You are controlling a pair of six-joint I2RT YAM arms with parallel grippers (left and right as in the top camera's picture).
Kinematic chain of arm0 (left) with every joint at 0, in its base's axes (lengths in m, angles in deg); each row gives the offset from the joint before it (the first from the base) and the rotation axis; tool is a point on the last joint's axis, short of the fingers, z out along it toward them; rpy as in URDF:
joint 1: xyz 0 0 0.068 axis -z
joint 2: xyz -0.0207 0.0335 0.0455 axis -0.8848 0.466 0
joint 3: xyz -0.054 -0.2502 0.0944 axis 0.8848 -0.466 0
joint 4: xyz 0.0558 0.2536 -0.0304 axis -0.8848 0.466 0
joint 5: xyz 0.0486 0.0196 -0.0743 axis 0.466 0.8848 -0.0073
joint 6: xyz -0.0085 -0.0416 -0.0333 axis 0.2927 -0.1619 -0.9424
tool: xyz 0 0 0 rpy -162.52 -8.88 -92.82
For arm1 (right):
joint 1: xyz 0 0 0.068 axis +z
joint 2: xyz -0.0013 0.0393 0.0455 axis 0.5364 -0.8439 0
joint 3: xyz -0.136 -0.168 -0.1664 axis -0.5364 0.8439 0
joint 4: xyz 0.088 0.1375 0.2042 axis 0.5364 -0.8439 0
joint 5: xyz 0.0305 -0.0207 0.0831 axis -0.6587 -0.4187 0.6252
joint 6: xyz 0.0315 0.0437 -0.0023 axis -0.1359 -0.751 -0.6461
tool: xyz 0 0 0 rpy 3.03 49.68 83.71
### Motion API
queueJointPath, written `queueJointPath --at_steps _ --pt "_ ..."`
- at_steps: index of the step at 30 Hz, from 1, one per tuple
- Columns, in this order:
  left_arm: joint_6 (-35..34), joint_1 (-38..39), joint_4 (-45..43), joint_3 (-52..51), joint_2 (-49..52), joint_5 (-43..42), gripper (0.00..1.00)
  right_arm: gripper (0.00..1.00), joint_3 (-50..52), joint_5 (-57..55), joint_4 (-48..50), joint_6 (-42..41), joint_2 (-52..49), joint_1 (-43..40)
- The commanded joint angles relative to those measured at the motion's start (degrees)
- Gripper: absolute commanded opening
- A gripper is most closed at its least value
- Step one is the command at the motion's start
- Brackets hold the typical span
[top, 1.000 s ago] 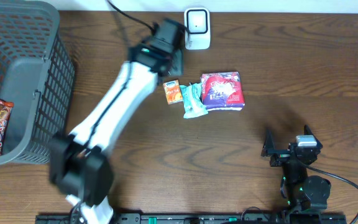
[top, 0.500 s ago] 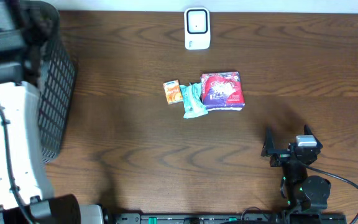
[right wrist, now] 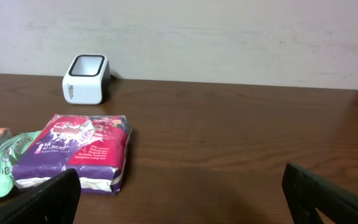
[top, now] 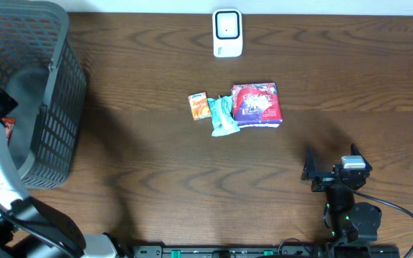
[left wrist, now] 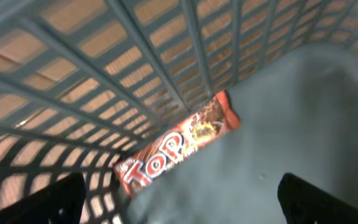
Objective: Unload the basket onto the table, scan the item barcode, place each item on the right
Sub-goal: 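Reach into the basket and grasp the red candy bar with the left gripper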
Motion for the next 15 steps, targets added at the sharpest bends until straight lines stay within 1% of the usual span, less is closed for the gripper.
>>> queueJointPath --at_steps 1,4,10,15 --pt "7.6 -2.8 -4.7 -3.9 3.5 -4.8 0.98 0.99 0.1 0.0 -0.2 0.5 0.4 0.8" --pt "13.4 -3.7 -7.0 -4.1 6.7 -7.5 0.98 0.99 0.1 0.0 -0.2 0.5 0.4 0.8" --pt "14.8 -3.9 -10.2 -4.1 13.4 -8.4 0.98 0.99 0.1 0.0 -0.2 0.5 0.4 0.8" --pt "22.3 -3.9 -11.3 -4.1 18.6 -8.3 0.98 0.99 0.1 0.0 -0.2 0.5 0.4 0.8"
